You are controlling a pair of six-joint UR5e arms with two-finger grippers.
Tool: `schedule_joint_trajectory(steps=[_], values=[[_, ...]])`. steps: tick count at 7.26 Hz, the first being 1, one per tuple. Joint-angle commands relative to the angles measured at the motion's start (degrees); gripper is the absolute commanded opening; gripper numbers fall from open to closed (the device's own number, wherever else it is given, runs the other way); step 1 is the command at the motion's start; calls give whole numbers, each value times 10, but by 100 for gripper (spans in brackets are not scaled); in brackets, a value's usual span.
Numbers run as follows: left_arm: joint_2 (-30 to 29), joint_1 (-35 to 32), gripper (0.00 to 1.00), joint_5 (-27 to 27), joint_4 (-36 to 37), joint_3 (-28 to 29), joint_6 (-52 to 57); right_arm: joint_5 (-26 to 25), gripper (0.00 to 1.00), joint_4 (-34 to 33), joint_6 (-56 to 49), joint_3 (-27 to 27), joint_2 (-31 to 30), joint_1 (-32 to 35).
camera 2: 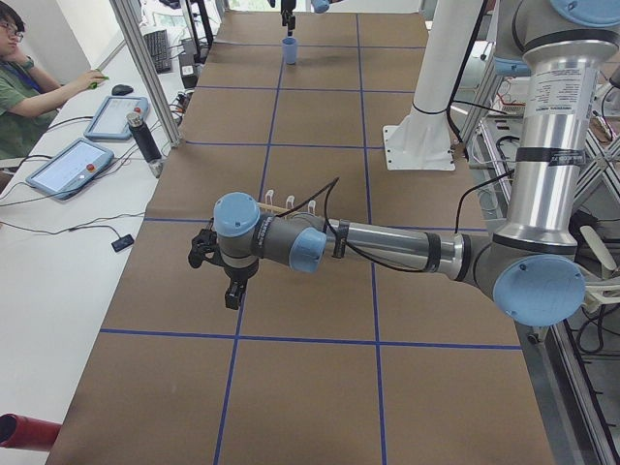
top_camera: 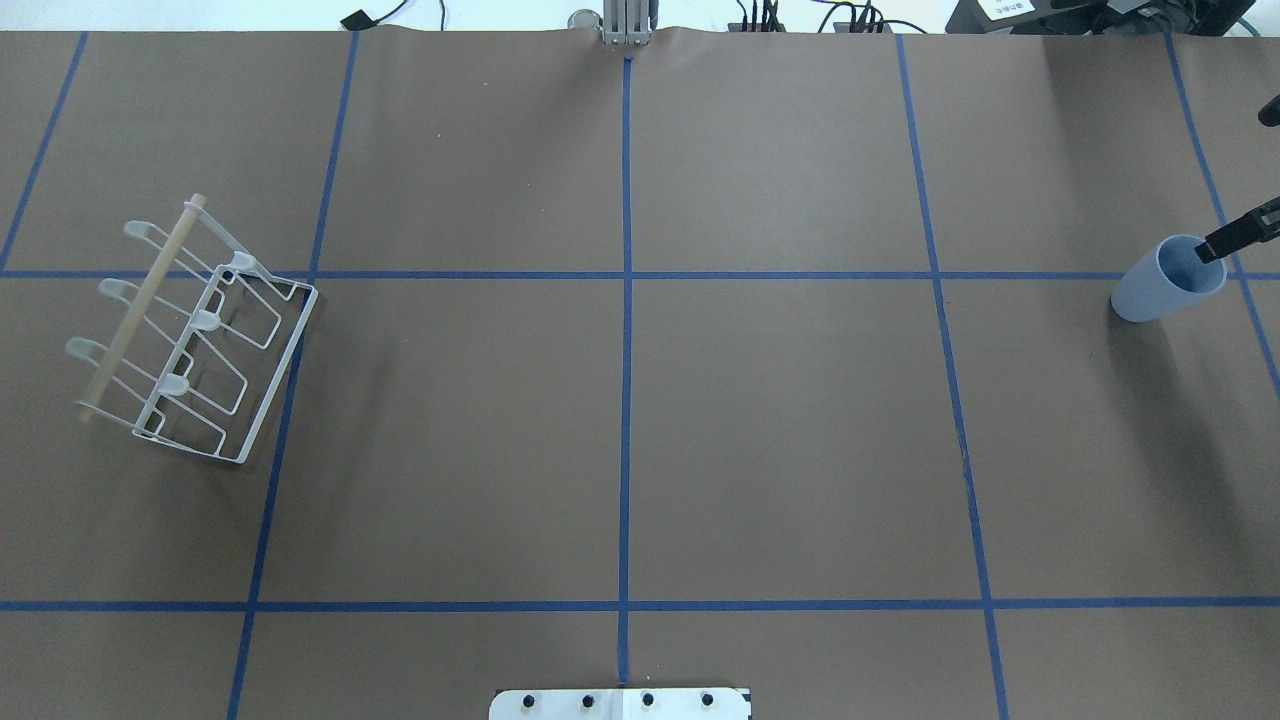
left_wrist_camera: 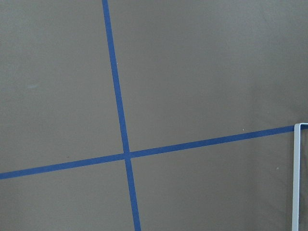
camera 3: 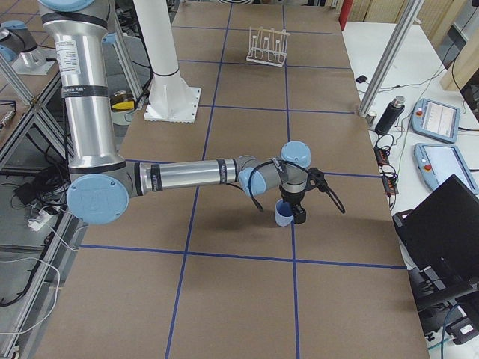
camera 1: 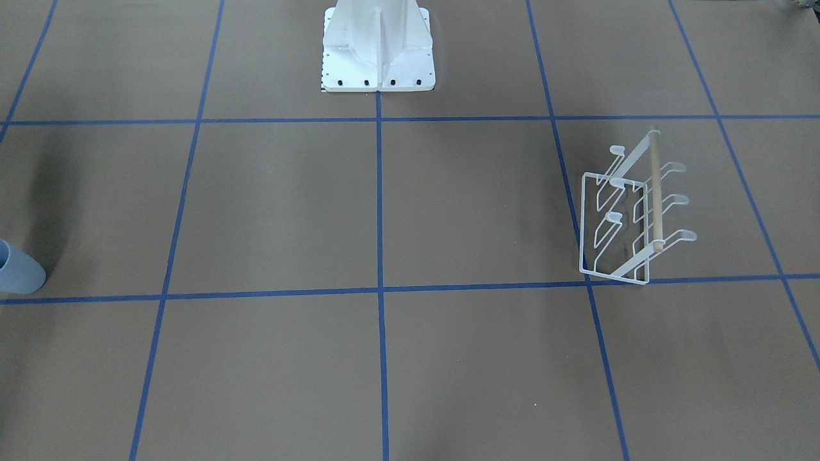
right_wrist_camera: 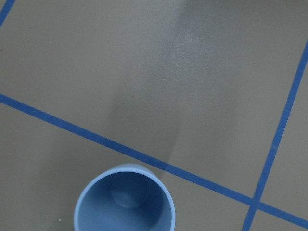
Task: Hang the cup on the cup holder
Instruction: 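Close the right gripper on the rim of the light-blue cup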
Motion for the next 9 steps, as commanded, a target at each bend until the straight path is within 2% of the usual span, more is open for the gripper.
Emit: schedule_joint_trajectory(steps=[1,5,6,7,9], values=[[1,0,99,-1,-4,0,0,7,100,1,0,-42,18,-13],[2,0,99,-1,-5,0,1,15,99,0,-2,-54,18,-24],[2,0,99,-1,-5,0,1,31,40,0,0,-55,17,-24],[2,0,99,-1,-5,0,1,41,0,2,-2,-58,18,-24],[2,0,99,-1,-5,0,1,71,0,4,-3,-56,19,-20]])
